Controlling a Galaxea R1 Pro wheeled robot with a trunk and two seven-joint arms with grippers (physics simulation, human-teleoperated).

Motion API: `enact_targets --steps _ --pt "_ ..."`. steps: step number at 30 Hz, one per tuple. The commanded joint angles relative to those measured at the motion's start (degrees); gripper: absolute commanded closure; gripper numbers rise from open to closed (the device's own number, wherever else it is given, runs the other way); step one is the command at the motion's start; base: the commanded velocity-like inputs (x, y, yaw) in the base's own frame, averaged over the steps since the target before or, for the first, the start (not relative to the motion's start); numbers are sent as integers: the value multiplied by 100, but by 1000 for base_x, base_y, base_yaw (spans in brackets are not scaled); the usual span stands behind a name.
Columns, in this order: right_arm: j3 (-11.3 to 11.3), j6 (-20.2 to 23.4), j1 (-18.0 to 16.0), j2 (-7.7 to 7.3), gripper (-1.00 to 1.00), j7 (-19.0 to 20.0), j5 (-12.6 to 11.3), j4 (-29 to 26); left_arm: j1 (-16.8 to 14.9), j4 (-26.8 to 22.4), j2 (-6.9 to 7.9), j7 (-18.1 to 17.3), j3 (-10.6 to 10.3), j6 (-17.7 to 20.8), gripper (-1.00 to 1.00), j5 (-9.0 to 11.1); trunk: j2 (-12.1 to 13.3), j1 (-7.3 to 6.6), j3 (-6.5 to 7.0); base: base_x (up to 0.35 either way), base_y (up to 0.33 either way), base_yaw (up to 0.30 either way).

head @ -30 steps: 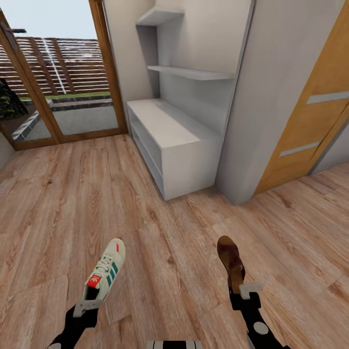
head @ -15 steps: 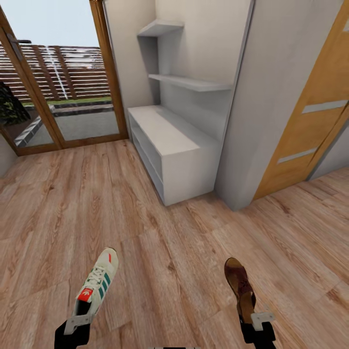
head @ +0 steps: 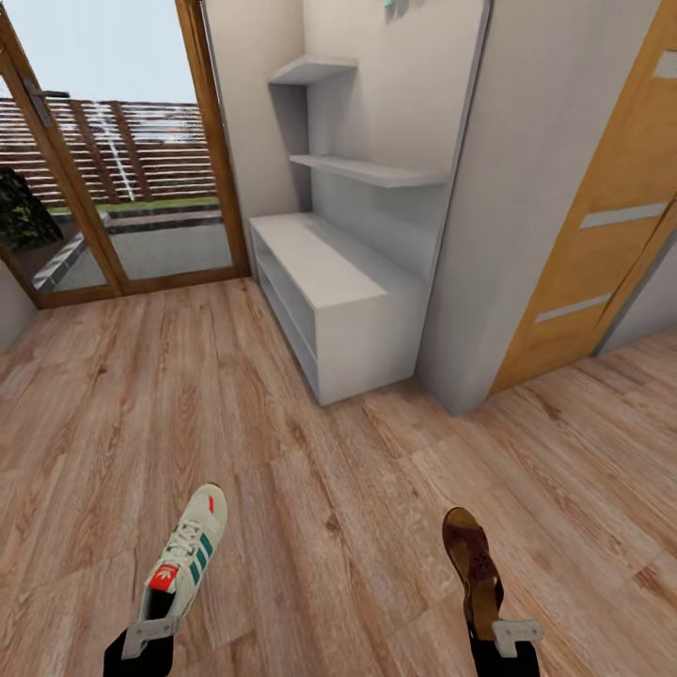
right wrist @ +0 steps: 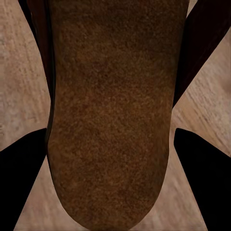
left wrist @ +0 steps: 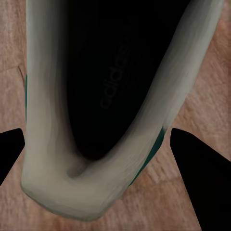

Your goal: Pick up the two gym shoes and the two sandals from the corridor floor and place them onto the hallstand (shoe rack) in the corridor, making sure they are on the rack and not on the floor. Arrange them so the two gym shoes are next to each other and the two sandals are next to each other.

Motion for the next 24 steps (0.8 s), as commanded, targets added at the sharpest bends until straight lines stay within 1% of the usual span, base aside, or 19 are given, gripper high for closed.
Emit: enact_targets --steps 1,11,24 --pt "-25 -17 -4 2 100 -30 59 9 -2 5 -9 -48 46 -24 100 -50 -2 -2 5 -134 122 0" --pt "-25 -19 -4 10 100 -26 59 21 4 12 -16 -48 43 -25 100 -44 -2 -2 89 -226 204 0" --pt "-25 -25 -4 3 100 -33 55 7 4 57 -12 -48 43 -27 100 -47 -2 -2 99 -241 229 0"
